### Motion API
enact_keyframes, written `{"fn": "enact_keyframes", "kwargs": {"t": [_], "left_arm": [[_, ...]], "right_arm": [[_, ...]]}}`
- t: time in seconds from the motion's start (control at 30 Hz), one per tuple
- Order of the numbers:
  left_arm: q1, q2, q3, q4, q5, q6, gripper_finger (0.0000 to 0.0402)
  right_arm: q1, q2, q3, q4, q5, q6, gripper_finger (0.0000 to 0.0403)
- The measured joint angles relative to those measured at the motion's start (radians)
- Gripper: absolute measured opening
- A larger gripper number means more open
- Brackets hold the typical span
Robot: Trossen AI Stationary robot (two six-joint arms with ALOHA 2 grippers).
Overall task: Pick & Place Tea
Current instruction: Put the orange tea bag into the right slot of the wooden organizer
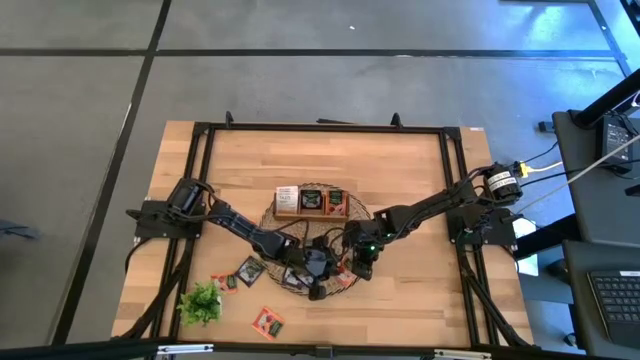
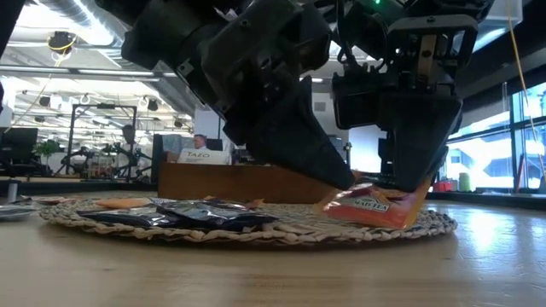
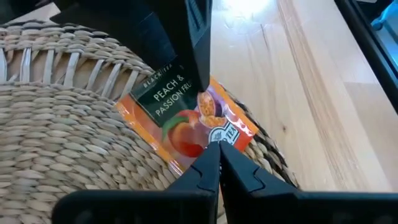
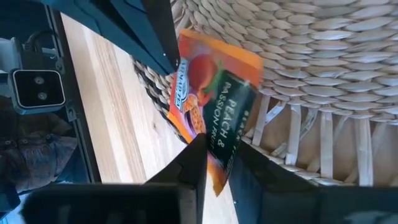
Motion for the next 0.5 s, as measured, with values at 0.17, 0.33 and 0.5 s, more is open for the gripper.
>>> {"fn": "enact_keyframes", "kwargs": {"t": [0.17, 0.33, 0.5], "left_arm": [[0.001, -0.015, 0.003, -0.020, 0.050, 0.026, 0.0002], [0.012, -0.110, 0.024, -0.072, 0.133, 0.045, 0.0002], [0.017, -0.253, 0.024, -0.187, 0.118, 0.117, 0.0002]], "right_arm": [[0.000, 0.000, 0.000, 0.002, -0.001, -0.019, 0.0035], [0.000, -0.003, 0.000, 0.039, -0.041, -0.020, 0.0013], [-0.003, -0.043, 0.024, 0.048, -0.029, -0.044, 0.0006]]}}
